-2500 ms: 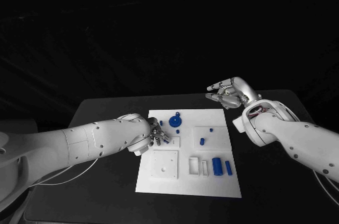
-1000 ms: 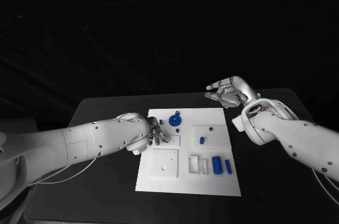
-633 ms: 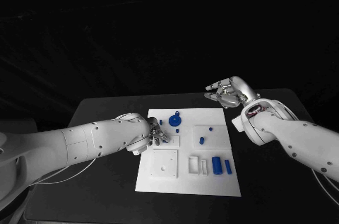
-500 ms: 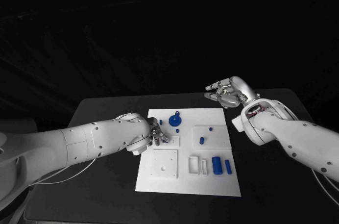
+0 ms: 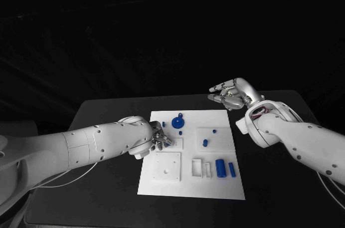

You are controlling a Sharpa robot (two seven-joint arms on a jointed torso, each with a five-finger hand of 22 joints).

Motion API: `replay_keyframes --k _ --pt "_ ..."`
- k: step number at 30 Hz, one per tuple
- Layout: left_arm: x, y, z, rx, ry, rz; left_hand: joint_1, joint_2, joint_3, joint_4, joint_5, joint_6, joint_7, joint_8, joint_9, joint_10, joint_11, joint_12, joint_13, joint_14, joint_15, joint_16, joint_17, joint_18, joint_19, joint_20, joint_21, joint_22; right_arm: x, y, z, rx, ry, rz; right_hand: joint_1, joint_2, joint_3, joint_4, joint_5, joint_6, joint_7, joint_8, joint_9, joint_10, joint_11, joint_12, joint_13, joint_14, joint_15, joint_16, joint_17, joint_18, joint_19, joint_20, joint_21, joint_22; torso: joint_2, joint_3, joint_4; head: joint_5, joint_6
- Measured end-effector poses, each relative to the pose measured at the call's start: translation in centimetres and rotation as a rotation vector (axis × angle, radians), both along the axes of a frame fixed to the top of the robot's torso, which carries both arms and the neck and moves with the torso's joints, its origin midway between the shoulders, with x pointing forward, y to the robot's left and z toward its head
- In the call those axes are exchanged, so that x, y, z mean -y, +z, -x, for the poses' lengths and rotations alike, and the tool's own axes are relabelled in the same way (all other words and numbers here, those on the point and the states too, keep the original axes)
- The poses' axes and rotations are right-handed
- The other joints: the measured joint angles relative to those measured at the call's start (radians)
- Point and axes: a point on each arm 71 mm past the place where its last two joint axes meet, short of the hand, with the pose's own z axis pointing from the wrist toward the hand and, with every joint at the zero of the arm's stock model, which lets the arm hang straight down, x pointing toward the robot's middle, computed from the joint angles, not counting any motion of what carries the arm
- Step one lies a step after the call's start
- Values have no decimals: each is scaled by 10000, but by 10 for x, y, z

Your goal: Assemble the parts on the task board

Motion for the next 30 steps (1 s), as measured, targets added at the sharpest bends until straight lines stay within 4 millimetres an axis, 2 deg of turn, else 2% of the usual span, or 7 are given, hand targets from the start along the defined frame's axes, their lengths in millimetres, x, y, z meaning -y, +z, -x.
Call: replay_keyframes --k 2,4,15,30 --pt "1 0 0 -5 -20 5 -68 -18 50 -50 0 0 0 -1 500 1 0 0 -41 0 0 0 -20 0 16 16 -4 0 0 0 0 -3 1 0 0 0 0 0 44 0 0 0 0 0 0 0 0 0 0 0 -8 0 0 0 0 0 0 0 0 0 0" --pt "1 0 0 -9 -28 6 -86 -18 51 -51 0 0 0 -1 682 1 1 0 -42 0 0 0 -21 -1 16 16 -4 -1 0 0 0 -6 1 1 0 0 0 0 49 0 0 0 0 0 0 0 0 0 0 0 -8 0 0 0 0 0 0 0 -1 -1 0" --pt "0 0 -2 19 0 3 -63 5 122 -124 -94 1 0 35 690 4 3 0 -91 -1 1 0 -63 0 15 16 -4 -2 0 -2 0 -39 -6 9 0 0 -29 29 49 0 0 0 0 -27 -27 0 -11 0 0 0 -8 0 0 0 0 -1 0 6 -6 -32 21" --pt "2 -1 -6 -122 -131 -84 88 59 67 -73 -491 9 6 31 671 20 20 0 -147 -15 15 0 -169 -1 14 15 -92 -4 0 -4 0 -104 15 22 0 0 -28 28 49 0 -1 0 0 -22 -22 0 -10 0 0 0 -7 0 0 0 0 -2 4 6 1 -66 7"
